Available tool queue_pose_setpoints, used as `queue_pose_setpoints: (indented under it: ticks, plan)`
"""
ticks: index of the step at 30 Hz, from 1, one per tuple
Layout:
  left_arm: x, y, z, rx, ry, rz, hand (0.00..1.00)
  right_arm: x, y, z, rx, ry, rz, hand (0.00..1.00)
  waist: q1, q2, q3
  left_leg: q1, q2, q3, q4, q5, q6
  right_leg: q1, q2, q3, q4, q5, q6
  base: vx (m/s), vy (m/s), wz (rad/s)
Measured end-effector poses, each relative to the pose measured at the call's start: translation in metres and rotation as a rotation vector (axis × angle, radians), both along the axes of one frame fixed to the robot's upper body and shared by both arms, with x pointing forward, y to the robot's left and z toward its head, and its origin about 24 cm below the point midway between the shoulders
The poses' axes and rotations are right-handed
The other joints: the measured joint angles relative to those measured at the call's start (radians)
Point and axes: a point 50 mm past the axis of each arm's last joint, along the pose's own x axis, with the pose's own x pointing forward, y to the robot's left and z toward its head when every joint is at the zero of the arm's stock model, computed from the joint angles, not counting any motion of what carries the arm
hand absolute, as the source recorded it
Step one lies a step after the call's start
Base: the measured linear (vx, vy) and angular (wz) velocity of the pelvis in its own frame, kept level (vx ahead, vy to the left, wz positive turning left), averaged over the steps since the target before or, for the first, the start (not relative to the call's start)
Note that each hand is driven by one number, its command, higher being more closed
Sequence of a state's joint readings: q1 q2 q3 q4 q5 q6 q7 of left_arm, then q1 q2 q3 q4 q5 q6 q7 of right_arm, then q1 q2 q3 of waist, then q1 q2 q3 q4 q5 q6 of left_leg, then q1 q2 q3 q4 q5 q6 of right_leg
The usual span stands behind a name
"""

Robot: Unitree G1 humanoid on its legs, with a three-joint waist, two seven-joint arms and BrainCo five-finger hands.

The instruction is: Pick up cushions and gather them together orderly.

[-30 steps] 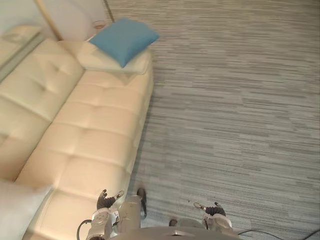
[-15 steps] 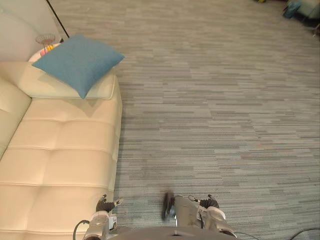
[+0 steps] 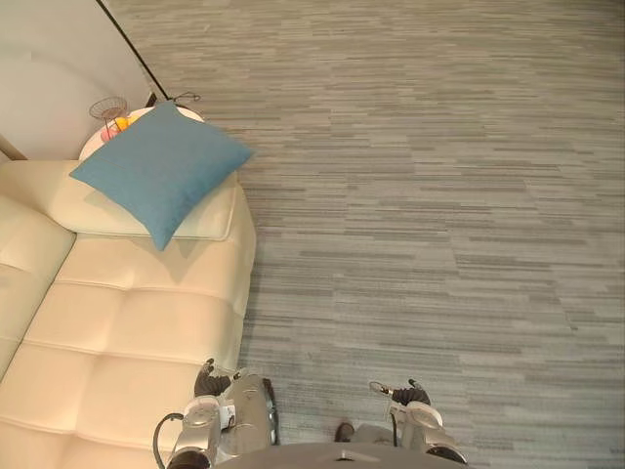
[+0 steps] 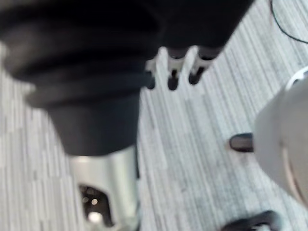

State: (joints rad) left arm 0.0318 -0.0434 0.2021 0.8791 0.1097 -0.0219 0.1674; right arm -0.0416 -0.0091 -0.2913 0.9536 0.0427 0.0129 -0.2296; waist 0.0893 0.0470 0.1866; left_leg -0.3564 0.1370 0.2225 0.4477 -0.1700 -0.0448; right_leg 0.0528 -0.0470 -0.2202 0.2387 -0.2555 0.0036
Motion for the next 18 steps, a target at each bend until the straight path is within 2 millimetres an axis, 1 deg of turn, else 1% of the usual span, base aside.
queue_pose_setpoints:
  ticks: [1,2,3,4,5,6,7,8,9,10,11,12,13,14,15,16,17,18]
  plan:
    - [-0.002,-0.002,-0.001,-0.008,0.007,-0.001,0.0,-0.002,-0.002,-0.001,-0.002,0.01,-0.008,0.0,0.017,-0.003,-0.007,0.031,-0.031,-0.017,-0.107,0.142,0.035,0.02,-0.006,0.028,-0.01,-0.021,0.027,0.44,0.204,-0.21]
    - [-0.001,0.002,-0.001,0.002,0.006,-0.003,0.0,-0.002,0.005,-0.002,0.016,0.015,-0.003,0.0,0.02,-0.04,-0.029,0.034,-0.067,-0.003,-0.106,0.104,0.055,0.027,-0.038,0.054,-0.025,-0.025,0.031,0.46,0.203,-0.17]
    - [-0.001,0.004,-0.001,0.009,0.009,-0.003,0.0,-0.003,0.007,-0.003,0.023,0.016,-0.006,0.0,0.017,-0.051,-0.034,0.027,-0.078,-0.004,-0.088,0.077,0.072,0.032,-0.043,0.063,-0.026,-0.024,0.034,0.51,0.192,-0.04]
    - [-0.001,0.006,-0.001,0.011,0.008,0.0,0.0,-0.005,0.009,-0.004,0.03,0.022,-0.01,0.0,0.02,-0.061,-0.037,0.03,-0.081,0.009,-0.029,0.026,0.087,0.026,-0.063,0.097,0.034,-0.024,0.04,0.63,0.251,-0.15]
    - [-0.002,0.006,-0.002,0.012,0.015,-0.005,0.0,-0.007,0.01,-0.005,0.034,0.028,-0.011,0.0,0.022,-0.065,-0.039,0.061,-0.082,0.03,-0.008,-0.021,0.097,-0.011,-0.079,0.117,0.175,-0.028,0.06,0.53,0.216,-0.22]
    - [-0.003,0.006,-0.003,0.014,0.022,-0.009,0.0,-0.007,0.011,-0.005,0.036,0.028,-0.009,0.0,0.021,-0.067,-0.04,0.081,-0.089,0.033,-0.007,-0.037,0.099,-0.04,-0.089,0.126,0.258,-0.021,0.075,0.5,0.213,-0.15]
    - [-0.005,0.007,-0.004,0.02,0.039,-0.024,0.0,-0.009,0.012,-0.005,0.039,0.031,-0.003,0.0,0.011,-0.067,-0.04,0.122,-0.099,0.035,-0.008,-0.063,0.108,-0.101,-0.115,0.132,0.441,0.015,0.133,0.48,0.13,0.06]
    - [-0.008,0.008,-0.006,0.029,0.055,-0.046,0.0,-0.014,0.014,-0.007,0.043,0.045,0.002,0.0,-0.001,-0.068,-0.04,0.181,-0.107,0.034,-0.007,-0.087,0.119,-0.183,-0.137,0.148,0.672,0.039,0.174,0.56,0.14,0.12]
    - [-0.01,0.008,-0.007,0.03,0.064,-0.048,0.0,-0.011,0.013,-0.006,0.035,0.03,0.007,0.0,-0.003,-0.07,-0.041,0.22,-0.111,0.03,-0.016,-0.092,0.126,-0.233,-0.146,0.138,0.771,0.039,0.169,0.45,0.068,0.14]
    - [-0.01,0.008,-0.007,0.03,0.068,-0.048,0.0,-0.01,0.012,-0.005,0.032,0.024,0.008,0.0,-0.006,-0.069,-0.04,0.24,-0.111,0.024,-0.023,-0.097,0.129,-0.25,-0.15,0.122,0.803,0.038,0.156,0.41,0.001,0.11]
    - [-0.013,0.008,-0.008,0.028,0.08,-0.043,0.0,-0.009,0.011,-0.003,0.029,0.013,0.006,0.0,-0.007,-0.069,-0.041,0.303,-0.111,0.011,-0.058,-0.112,0.121,-0.298,-0.161,0.079,0.841,0.03,0.124,0.39,-0.025,0.17]
    - [-0.014,0.009,-0.009,0.028,0.084,-0.042,0.0,-0.008,0.012,-0.003,0.029,0.008,0.007,0.0,-0.009,-0.06,-0.036,0.335,-0.11,-0.01,-0.085,-0.129,0.107,-0.336,-0.16,0.058,0.828,0.015,0.101,0.38,-0.045,0.21]
    - [-0.014,0.009,-0.009,0.028,0.084,-0.041,0.0,-0.007,0.011,-0.003,0.028,0.004,0.007,0.0,-0.011,-0.064,-0.037,0.351,-0.109,-0.018,-0.096,-0.134,0.106,-0.35,-0.159,0.047,0.806,0.005,0.091,0.36,-0.136,0.4]
    - [-0.014,0.009,-0.009,0.026,0.086,-0.039,0.0,-0.008,0.011,-0.003,0.027,0.006,0.005,0.0,-0.016,-0.071,-0.038,0.398,-0.102,-0.043,-0.125,-0.136,0.101,-0.372,-0.144,0.034,0.68,-0.024,0.077,0.44,-0.219,0.51]
    - [-0.013,0.007,-0.009,0.021,0.084,-0.038,0.0,-0.007,0.009,-0.002,0.023,0.002,0.004,0.0,-0.021,-0.063,-0.035,0.424,-0.085,-0.066,-0.142,-0.143,0.089,-0.378,-0.116,0.045,0.563,-0.032,0.074,0.43,-0.25,0.54]
    - [-0.012,0.006,-0.009,0.018,0.082,-0.038,0.0,-0.007,0.008,-0.002,0.02,-0.002,0.005,0.0,-0.026,-0.057,-0.036,0.431,-0.072,-0.081,-0.152,-0.148,0.078,-0.384,-0.098,0.057,0.503,-0.03,0.074,0.34,-0.255,0.67]
    - [-0.013,0.005,-0.009,0.008,0.086,-0.029,0.0,-0.005,0.007,-0.001,0.016,-0.009,0.005,0.0,-0.037,-0.053,-0.037,0.439,-0.047,-0.122,-0.166,-0.165,0.046,-0.408,-0.06,0.123,0.339,0.004,0.082,0.33,-0.274,0.85]
    - [-0.015,0.008,-0.011,0.009,0.097,-0.02,0.0,-0.007,0.006,-0.002,0.016,-0.003,0.001,0.0,-0.04,-0.061,-0.038,0.448,-0.041,-0.155,-0.178,-0.178,0.012,-0.408,-0.04,0.196,0.186,0.077,0.098,0.33,-0.298,0.89]
